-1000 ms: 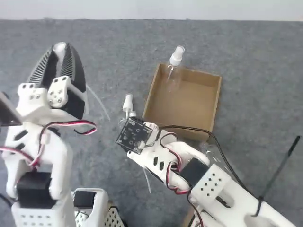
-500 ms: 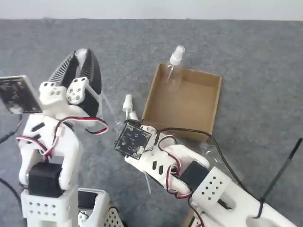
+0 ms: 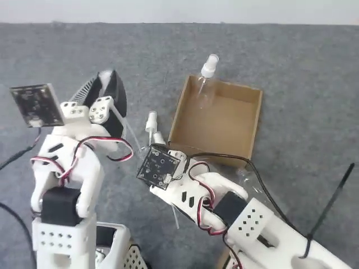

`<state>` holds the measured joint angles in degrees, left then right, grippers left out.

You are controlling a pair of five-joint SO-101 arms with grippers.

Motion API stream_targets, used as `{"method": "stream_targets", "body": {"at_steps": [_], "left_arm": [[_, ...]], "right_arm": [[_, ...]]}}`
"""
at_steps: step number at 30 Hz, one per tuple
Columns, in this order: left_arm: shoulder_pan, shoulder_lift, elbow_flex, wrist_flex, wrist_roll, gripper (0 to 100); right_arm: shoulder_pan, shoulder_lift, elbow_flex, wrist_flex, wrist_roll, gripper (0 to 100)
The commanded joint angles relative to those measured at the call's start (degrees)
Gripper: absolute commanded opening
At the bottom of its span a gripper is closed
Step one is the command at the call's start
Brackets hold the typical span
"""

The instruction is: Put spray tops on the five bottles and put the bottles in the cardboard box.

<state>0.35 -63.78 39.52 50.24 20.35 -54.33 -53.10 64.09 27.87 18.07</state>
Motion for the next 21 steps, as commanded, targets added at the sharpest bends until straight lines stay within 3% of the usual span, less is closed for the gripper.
{"method": "stream_targets", "body": {"at_steps": [1, 5, 10, 21], "left_arm": [[0.3, 0.2, -0.7, 3.7, 0.6, 1], [0.3, 0.2, -0.5, 5.4, 0.5, 1], [5.3, 0.1, -0.9, 10.5, 0.3, 1], [9.5, 0.0, -0.2, 9.8, -2.8, 1]], "right_arm": [[0.0, -2.6, -0.2, -0.4, -0.2, 0.6], [1.6, -2.6, -0.2, -0.6, -2.0, 0.6], [6.0, -2.6, -0.2, -5.4, -12.5, 0.6], [5.8, -2.6, 0.3, -7.1, -13.5, 0.6]]}}
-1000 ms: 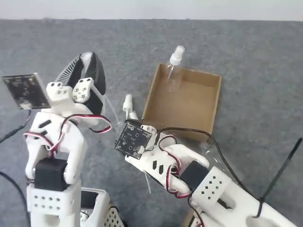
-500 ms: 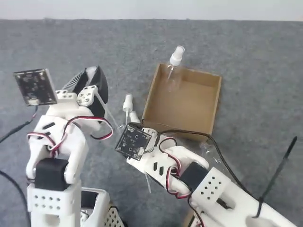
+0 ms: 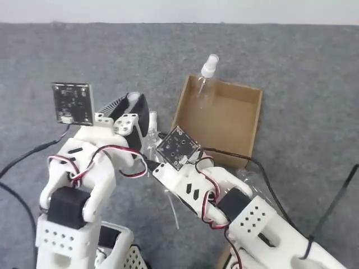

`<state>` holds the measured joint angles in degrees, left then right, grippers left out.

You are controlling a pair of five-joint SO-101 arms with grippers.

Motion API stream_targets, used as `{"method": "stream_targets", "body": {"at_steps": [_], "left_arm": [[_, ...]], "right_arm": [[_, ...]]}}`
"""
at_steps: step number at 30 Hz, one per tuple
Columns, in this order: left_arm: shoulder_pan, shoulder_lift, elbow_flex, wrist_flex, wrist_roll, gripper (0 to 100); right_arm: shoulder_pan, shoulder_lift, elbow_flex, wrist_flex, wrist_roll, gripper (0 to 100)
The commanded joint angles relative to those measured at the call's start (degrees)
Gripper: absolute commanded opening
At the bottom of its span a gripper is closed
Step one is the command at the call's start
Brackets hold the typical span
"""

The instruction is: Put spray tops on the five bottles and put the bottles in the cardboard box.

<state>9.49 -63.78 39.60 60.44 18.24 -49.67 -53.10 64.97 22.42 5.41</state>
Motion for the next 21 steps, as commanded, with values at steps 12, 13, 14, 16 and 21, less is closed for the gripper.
{"method": "stream_targets", "body": {"at_steps": [12, 13, 14, 16, 21], "left_arm": [[0.0, -0.3, 2.5, -2.8, -3.9, 14], [-0.1, -0.1, 1.5, -2.7, -4.0, 14], [-0.1, -0.1, 0.7, -2.7, -4.0, 14], [-0.2, -0.4, -0.7, -2.6, -4.0, 14], [-3.6, 0.1, -1.9, -3.1, -5.2, 14]], "right_arm": [[1.1, -2.6, -0.6, -1.5, -0.6, 0.6], [1.2, -2.6, -0.6, -1.6, -0.6, 0.6], [1.2, -2.6, -0.6, -1.6, -0.6, 0.6], [1.2, -2.6, -0.6, -1.6, -0.6, 0.6], [1.3, -2.6, -0.6, -1.7, -0.5, 0.6]]}}
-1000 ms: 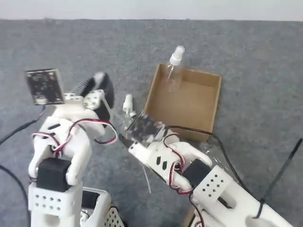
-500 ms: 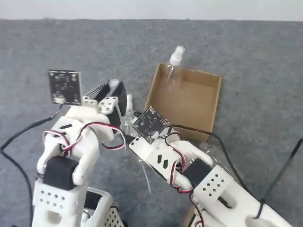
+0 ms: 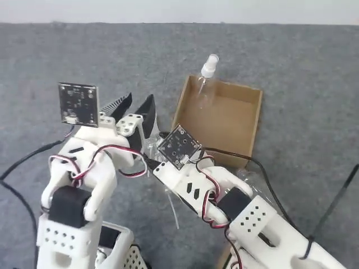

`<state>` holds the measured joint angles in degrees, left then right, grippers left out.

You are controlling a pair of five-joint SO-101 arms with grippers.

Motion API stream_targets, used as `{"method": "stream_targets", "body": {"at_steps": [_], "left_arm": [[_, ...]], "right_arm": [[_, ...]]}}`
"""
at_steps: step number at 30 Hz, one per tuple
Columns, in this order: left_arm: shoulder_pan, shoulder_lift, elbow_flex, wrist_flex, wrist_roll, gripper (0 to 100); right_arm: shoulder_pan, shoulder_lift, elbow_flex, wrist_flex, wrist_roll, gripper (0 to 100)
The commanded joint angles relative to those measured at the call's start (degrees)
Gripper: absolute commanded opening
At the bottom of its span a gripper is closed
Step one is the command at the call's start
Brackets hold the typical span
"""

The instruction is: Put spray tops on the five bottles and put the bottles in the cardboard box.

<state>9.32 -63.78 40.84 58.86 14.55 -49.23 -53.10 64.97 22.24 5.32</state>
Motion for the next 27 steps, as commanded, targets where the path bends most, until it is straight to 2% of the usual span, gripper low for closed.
{"method": "stream_targets", "body": {"at_steps": [1, 5, 9, 14, 21, 27], "left_arm": [[-4.9, 0.1, -2.9, -1.5, -1.5, 14], [-9.5, 0.1, -2.2, -1.8, -1.7, 14], [-9.9, 0.2, 0.4, -6.0, -1.8, 14], [-10.0, 0.2, 6.5, -12.6, -5.7, 8], [-9.1, 0.1, 9.1, -12.3, -6.2, 9], [-4.3, 0.0, 9.2, -7.5, -8.5, 9]], "right_arm": [[1.0, -2.6, -0.6, -1.5, -0.4, 0.6], [0.7, -2.6, -1.0, -1.7, -0.4, 0.6], [0.0, -2.6, -1.1, -2.9, -0.4, 0.6], [-1.7, -2.6, -0.7, -2.6, -0.4, 0.6], [-1.7, -2.6, -0.7, -2.6, -0.4, 0.6], [-1.7, -2.6, -0.7, -2.6, -0.4, 0.6]]}}
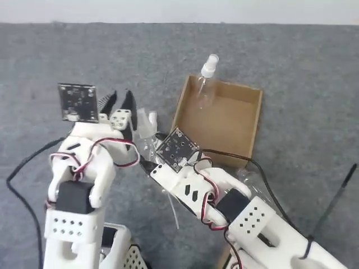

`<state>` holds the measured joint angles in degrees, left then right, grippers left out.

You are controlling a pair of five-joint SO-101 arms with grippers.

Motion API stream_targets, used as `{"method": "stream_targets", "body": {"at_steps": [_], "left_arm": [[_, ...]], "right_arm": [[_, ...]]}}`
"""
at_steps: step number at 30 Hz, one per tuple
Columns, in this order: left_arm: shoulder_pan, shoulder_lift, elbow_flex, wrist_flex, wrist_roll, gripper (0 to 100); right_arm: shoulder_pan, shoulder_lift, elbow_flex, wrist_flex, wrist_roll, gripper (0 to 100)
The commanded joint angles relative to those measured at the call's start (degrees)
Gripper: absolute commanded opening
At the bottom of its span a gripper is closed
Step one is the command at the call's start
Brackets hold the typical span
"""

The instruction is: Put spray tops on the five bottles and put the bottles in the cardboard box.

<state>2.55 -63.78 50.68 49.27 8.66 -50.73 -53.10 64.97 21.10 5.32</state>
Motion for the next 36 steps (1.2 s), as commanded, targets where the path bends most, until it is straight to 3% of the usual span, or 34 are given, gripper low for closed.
{"method": "stream_targets", "body": {"at_steps": [1, 19, 23, 28, 32, 36], "left_arm": [[2.5, 0.0, -0.6, 2.3, -2.8, 9], [6.4, -0.5, -9.4, 11.3, -3.2, 9], [2.5, -0.6, -14.9, 12.7, -4.4, 9], [-4.2, -2.4, -21.8, 20.0, -4.7, 9], [-4.6, -10.6, -16.8, 22.0, -4.7, 14], [-3.3, -20.8, -2.3, 15.6, -5.9, 14]], "right_arm": [[-0.2, -2.6, -0.7, -1.5, -0.4, 0.6], [0.0, -2.6, -0.7, -1.5, -0.4, 0.6], [0.2, -2.6, -0.7, -1.5, -0.4, 0.6], [5.1, -1.8, -4.6, -1.4, -0.4, 0.6], [8.5, 0.0, -9.2, -1.4, -0.4, 0.6], [11.0, 6.9, -15.6, -1.4, -0.4, 0.6]]}}
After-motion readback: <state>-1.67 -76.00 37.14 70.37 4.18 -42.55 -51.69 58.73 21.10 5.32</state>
